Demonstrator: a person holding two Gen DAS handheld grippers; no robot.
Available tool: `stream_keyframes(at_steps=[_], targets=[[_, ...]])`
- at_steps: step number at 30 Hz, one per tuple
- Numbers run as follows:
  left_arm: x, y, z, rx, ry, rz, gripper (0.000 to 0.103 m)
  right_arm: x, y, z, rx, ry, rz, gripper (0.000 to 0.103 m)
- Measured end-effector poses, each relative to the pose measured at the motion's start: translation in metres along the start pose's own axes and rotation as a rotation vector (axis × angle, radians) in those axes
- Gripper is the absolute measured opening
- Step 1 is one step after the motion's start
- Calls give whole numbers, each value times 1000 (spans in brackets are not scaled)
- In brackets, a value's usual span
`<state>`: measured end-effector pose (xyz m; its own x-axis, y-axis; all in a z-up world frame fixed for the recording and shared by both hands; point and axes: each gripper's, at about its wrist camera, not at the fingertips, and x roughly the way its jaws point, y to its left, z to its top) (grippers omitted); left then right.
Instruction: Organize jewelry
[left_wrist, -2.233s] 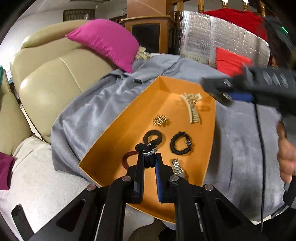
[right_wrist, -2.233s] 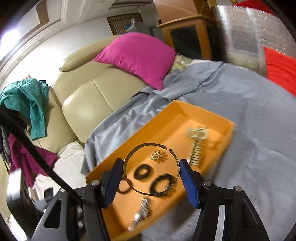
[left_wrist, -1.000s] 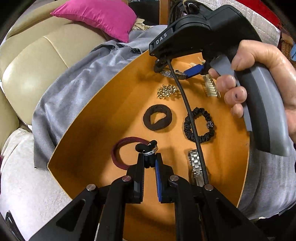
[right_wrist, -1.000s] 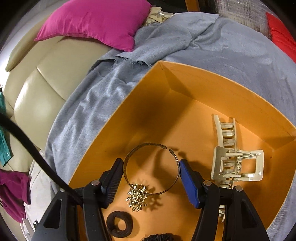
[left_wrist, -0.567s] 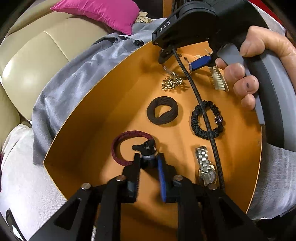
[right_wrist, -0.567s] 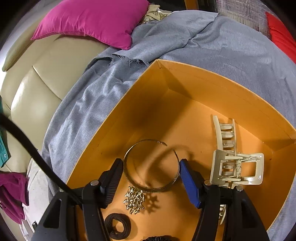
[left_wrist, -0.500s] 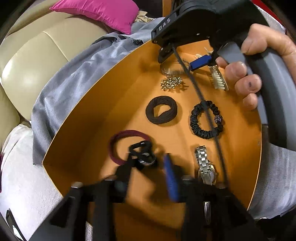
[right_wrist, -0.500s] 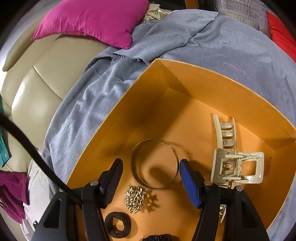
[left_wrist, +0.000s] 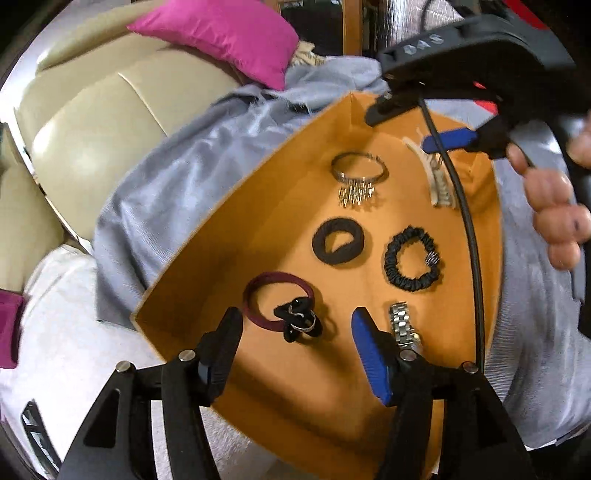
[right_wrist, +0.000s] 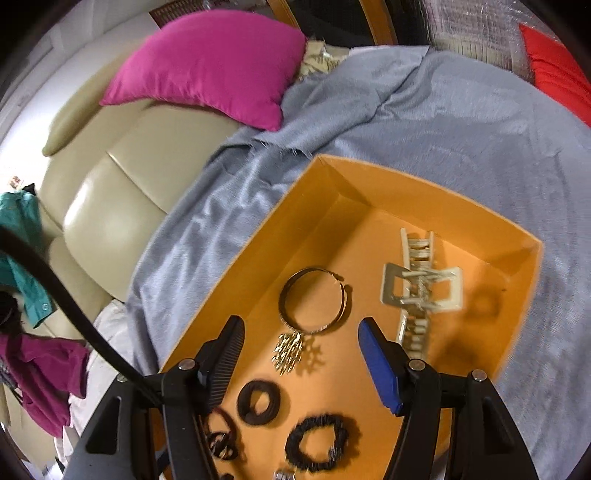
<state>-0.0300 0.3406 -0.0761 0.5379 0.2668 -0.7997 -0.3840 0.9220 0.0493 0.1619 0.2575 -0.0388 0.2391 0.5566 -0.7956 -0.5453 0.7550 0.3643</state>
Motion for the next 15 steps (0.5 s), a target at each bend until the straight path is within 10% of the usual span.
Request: stream_keyframes(at_steps=[15], targets=[[-74, -30, -9, 86, -129, 117, 81, -122, -16, -78, -139, -145, 56, 63]])
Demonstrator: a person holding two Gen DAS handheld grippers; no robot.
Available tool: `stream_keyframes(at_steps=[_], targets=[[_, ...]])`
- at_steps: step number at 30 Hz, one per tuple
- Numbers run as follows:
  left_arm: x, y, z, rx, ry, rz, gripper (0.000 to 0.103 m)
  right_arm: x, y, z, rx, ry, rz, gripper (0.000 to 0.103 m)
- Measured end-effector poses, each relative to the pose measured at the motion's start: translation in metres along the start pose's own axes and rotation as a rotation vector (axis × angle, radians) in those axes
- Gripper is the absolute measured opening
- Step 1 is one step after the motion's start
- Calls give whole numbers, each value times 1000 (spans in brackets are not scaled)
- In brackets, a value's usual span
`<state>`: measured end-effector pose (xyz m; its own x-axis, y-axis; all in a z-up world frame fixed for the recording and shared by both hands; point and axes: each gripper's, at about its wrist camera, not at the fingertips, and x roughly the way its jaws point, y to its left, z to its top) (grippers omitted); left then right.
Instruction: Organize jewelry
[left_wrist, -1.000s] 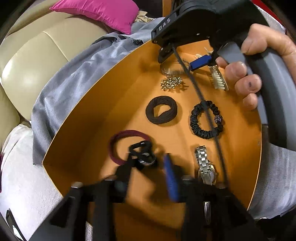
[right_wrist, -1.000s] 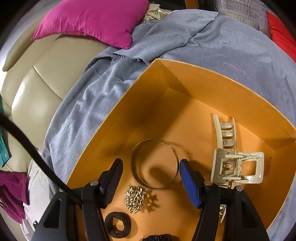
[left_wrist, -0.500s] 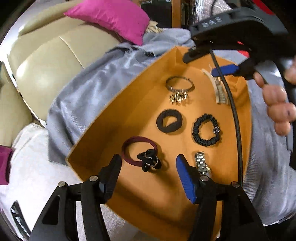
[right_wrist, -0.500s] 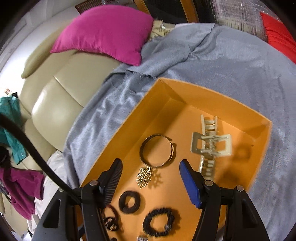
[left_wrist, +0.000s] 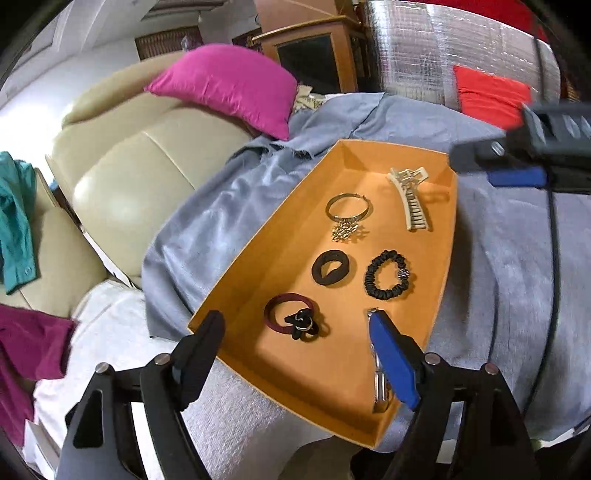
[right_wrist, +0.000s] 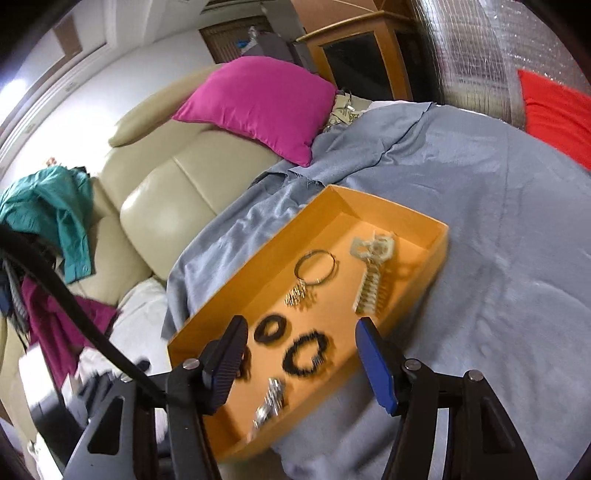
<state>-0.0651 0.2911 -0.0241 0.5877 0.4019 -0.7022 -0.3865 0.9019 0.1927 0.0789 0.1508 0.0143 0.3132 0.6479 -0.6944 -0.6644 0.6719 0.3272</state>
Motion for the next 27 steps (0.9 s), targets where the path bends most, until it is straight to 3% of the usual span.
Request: stream_keyframes(at_steps=[14, 22, 27], targets=[[-26, -14, -20, 39, 29, 22, 81, -57, 5, -85, -22, -38, 6, 61], [-37, -8, -26, -1, 93, 62, 81, -81, 20, -104, -18, -86, -14, 61], [-65, 0, -20, -36, 31, 80, 81, -107, 37, -105, -43, -149, -22, 62]])
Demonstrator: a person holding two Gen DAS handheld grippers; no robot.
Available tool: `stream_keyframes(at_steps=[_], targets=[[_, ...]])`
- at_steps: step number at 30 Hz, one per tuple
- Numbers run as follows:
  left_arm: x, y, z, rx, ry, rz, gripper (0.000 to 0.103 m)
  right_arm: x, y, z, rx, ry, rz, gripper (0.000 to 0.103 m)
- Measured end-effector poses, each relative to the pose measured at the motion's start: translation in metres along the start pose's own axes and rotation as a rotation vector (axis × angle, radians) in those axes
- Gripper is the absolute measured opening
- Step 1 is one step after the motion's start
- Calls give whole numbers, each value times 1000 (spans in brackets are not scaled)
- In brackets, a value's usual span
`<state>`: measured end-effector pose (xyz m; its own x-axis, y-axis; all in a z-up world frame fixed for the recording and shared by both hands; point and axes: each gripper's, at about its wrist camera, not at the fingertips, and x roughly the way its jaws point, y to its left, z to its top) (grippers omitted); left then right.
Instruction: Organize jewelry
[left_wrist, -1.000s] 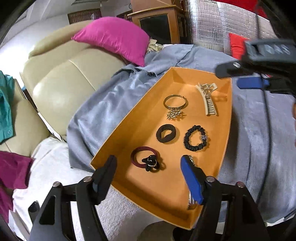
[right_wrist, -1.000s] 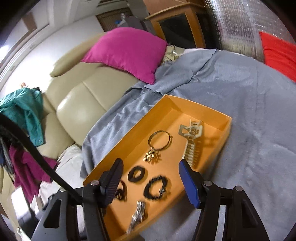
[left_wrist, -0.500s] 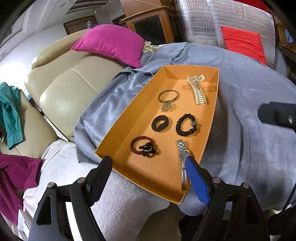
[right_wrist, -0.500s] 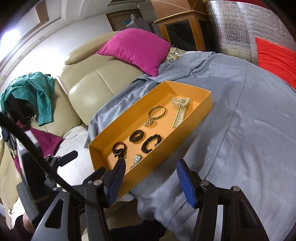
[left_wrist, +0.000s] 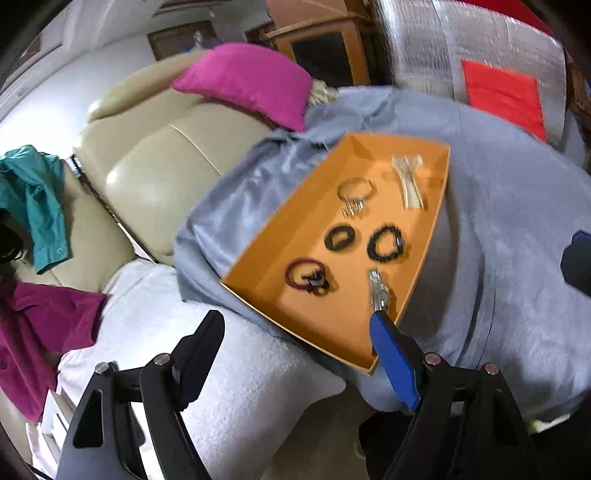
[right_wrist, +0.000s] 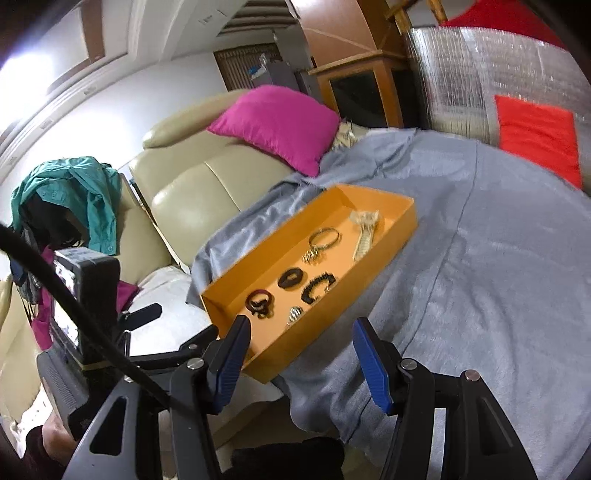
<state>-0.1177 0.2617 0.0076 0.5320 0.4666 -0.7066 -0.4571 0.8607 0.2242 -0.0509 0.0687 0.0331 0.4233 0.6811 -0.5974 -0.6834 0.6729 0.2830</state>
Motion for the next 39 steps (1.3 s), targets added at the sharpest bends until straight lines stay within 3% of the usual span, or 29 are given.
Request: stream_keyframes(at_steps=[8, 17, 25, 39], targets=[[-54, 26, 15, -85, -135, 38, 81, -35, 28, 9, -42, -100, -26, 63], [-93, 40, 19, -114, -260, 73, 90, -54, 50, 7, -73, -150, -49, 64], [-101, 38, 19, -103, -284, 74, 92, -57, 50, 4, -69, -156, -56, 64], [-90, 36, 16, -96, -257, 91, 92, -49, 44, 2, -50, -140, -54, 64]])
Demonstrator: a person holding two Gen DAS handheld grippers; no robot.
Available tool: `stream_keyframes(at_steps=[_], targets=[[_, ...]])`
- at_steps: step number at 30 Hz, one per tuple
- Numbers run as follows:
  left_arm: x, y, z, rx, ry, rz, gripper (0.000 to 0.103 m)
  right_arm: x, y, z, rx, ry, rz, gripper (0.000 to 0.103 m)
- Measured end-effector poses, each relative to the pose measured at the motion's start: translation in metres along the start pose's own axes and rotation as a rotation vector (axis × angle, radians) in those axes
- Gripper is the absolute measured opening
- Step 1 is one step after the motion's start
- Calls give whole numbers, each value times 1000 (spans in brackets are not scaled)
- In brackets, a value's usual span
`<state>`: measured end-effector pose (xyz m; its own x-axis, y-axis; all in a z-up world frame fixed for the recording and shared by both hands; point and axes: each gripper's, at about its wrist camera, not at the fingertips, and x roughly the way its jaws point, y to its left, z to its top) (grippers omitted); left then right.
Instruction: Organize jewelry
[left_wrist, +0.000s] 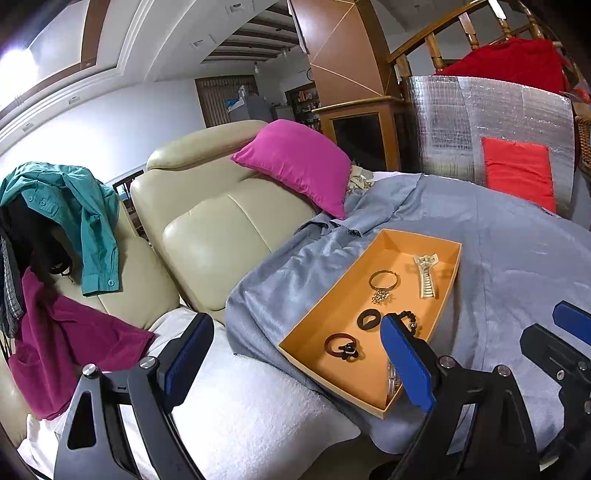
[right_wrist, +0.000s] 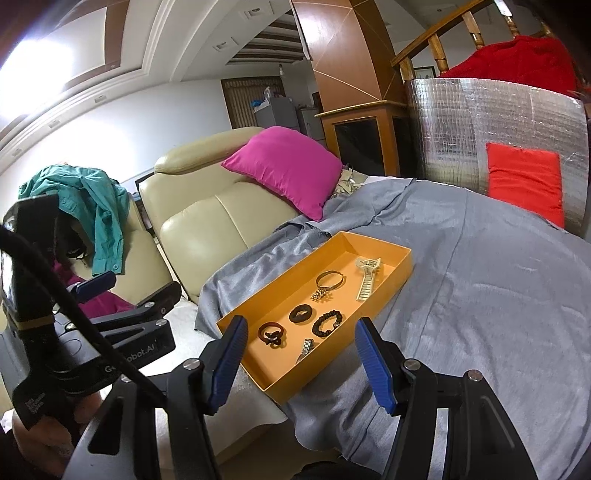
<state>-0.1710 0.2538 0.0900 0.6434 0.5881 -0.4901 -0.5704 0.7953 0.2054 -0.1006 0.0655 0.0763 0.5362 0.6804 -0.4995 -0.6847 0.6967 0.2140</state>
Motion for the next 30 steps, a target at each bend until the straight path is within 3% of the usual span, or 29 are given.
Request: stream_keyframes(at_steps=[30], targets=[[24, 16, -3, -25, 26, -8, 92, 18, 8, 4, -16, 21, -24, 64]])
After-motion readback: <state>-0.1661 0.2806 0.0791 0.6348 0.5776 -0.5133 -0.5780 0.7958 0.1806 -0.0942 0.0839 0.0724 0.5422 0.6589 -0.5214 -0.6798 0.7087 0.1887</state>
